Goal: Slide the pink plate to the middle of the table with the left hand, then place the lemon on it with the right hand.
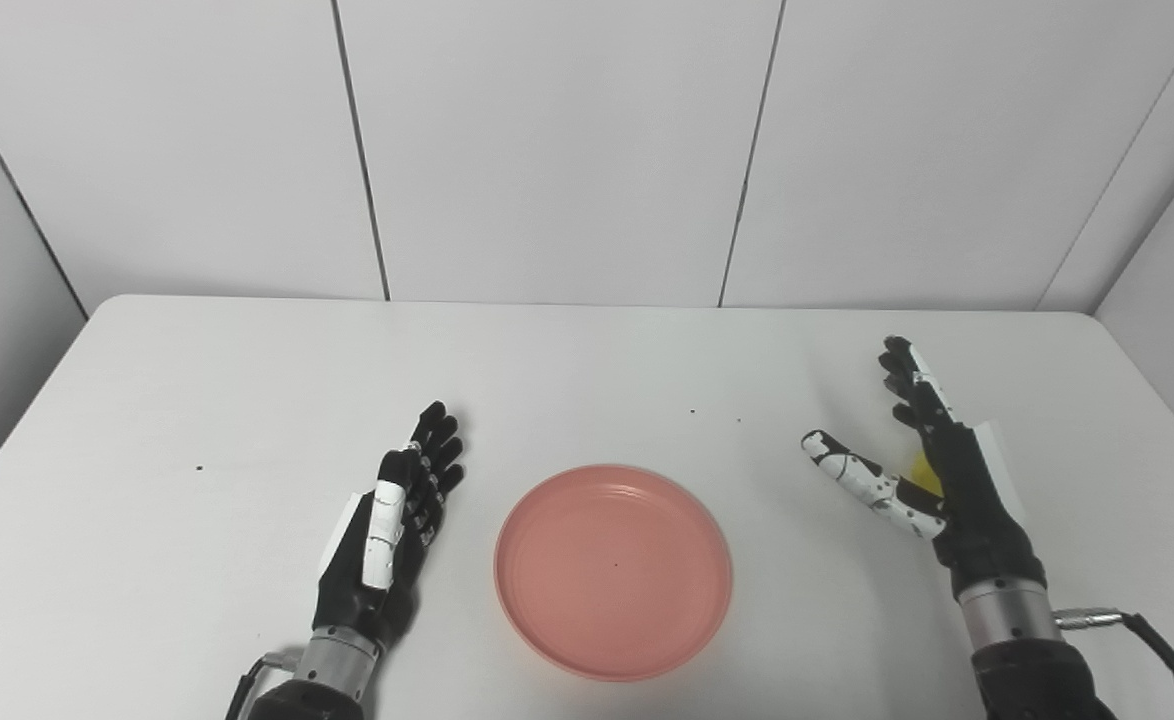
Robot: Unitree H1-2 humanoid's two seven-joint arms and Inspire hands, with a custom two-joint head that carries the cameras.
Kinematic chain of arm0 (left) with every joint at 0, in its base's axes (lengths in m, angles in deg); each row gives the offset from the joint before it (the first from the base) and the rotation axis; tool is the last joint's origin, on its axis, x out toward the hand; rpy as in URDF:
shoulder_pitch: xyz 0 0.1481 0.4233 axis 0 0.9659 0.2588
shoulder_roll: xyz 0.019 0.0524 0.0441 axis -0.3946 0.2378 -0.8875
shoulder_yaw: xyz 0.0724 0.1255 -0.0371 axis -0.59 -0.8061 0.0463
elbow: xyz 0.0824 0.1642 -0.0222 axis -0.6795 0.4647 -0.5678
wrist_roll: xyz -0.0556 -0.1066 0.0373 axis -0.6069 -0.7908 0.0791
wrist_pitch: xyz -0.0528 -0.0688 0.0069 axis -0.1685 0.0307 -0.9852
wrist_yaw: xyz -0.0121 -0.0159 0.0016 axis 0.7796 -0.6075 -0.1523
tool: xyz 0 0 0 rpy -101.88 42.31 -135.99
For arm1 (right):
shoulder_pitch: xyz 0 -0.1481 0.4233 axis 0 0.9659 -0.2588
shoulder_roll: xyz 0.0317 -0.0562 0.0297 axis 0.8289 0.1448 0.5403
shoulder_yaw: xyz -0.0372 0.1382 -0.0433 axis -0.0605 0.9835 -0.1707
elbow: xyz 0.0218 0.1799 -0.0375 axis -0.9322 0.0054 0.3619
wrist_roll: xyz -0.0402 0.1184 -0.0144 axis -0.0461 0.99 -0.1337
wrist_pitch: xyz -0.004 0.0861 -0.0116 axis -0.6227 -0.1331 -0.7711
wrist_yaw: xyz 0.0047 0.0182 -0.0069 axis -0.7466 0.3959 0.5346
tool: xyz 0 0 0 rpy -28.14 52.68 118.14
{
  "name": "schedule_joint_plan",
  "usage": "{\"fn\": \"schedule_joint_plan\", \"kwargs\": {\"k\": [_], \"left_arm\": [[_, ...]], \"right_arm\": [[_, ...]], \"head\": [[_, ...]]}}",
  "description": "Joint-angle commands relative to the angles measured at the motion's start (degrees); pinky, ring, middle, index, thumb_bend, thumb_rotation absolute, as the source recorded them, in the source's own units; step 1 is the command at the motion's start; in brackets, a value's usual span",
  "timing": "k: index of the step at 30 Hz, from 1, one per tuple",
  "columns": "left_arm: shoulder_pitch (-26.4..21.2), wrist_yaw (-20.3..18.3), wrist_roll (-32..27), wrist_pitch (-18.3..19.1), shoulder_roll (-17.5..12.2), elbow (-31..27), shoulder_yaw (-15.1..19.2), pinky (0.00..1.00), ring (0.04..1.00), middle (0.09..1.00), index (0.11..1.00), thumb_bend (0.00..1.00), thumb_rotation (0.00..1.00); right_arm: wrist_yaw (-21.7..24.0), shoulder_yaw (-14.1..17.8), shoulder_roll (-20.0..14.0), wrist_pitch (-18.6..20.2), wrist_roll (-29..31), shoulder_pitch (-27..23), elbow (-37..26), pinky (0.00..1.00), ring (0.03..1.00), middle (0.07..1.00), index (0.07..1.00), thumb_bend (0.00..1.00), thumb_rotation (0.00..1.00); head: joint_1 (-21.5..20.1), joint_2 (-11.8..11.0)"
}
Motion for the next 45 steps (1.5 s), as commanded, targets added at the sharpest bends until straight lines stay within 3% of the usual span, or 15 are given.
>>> {"fn": "schedule_joint_plan", "kwargs": {"k": [1,6,9,16,20,27,35,45], "left_arm": [[-2.39,-1.36,-1.09,-2.6,0.3,-0.02,-0.4,0.98,0.984,0.982,0.983,0.88,1.0],[-2.9,-2.14,-1.59,-2.79,0.41,1.23,-0.43,0.98,0.978,0.97,0.971,0.89,0.99],[-3.21,-2.6,-1.9,-3.39,0.34,2.32,-0.57,0.98,0.975,0.968,0.967,0.89,0.99],[-3.81,-3.25,-1.43,-4.19,-0.13,3.81,-1.03,0.96,0.963,0.961,0.964,0.88,1.0],[-4.02,-3.92,-1.85,-5.29,-0.8,4.84,-0.8,0.96,0.964,0.963,0.964,0.87,1.0],[-4.8,-6.07,-3.68,-7.54,-1.77,7.72,0.26,0.99,0.985,0.975,0.97,0.88,0.99],[-4.54,-6.65,-3.67,-8.95,-2.62,7.57,0.46,1.0,0.982,0.976,0.973,0.88,1.0],[-4.35,-6.83,-4.56,-9.17,-3.4,7.28,1.07,0.97,0.973,0.973,0.97,0.86,1.0]], "right_arm": [[0.27,0.77,-2.22,2.0,-2.81,-2.68,-2.03,0.91,0.935,0.936,0.932,0.67,0.41],[1.52,3.92,-3.76,2.95,-6.11,-4.5,-0.57,0.87,0.909,0.899,0.893,0.74,0.22],[1.94,5.77,-5.45,2.93,-7.29,-5.32,1.54,0.81,0.881,0.881,0.884,0.79,0.19],[3.96,8.63,-7.58,2.94,-11.71,-7.8,4.43,0.79,0.866,0.876,0.877,0.85,0.14],[5.98,9.52,-8.36,2.96,-15.01,-9.0,5.9,0.75,0.856,0.877,0.874,0.87,0.13],[12.72,10.5,-9.19,2.95,-20.45,-10.55,8.89,0.74,0.852,0.884,0.882,0.89,0.17],[16.42,11.17,-8.14,2.95,-20.03,-10.82,11.81,0.75,0.854,0.885,0.87,0.91,0.13],[22.12,13.18,-3.36,2.96,-25.31,-11.51,13.89,0.8,0.877,0.894,0.865,0.9,0.12]], "head": [[-0.08,0.0],[-0.3,-0.02],[-0.72,-0.27],[-2.24,-0.82],[-6.39,-1.81],[-8.55,-2.5],[-11.27,-2.99],[-12.56,-3.15]]}}
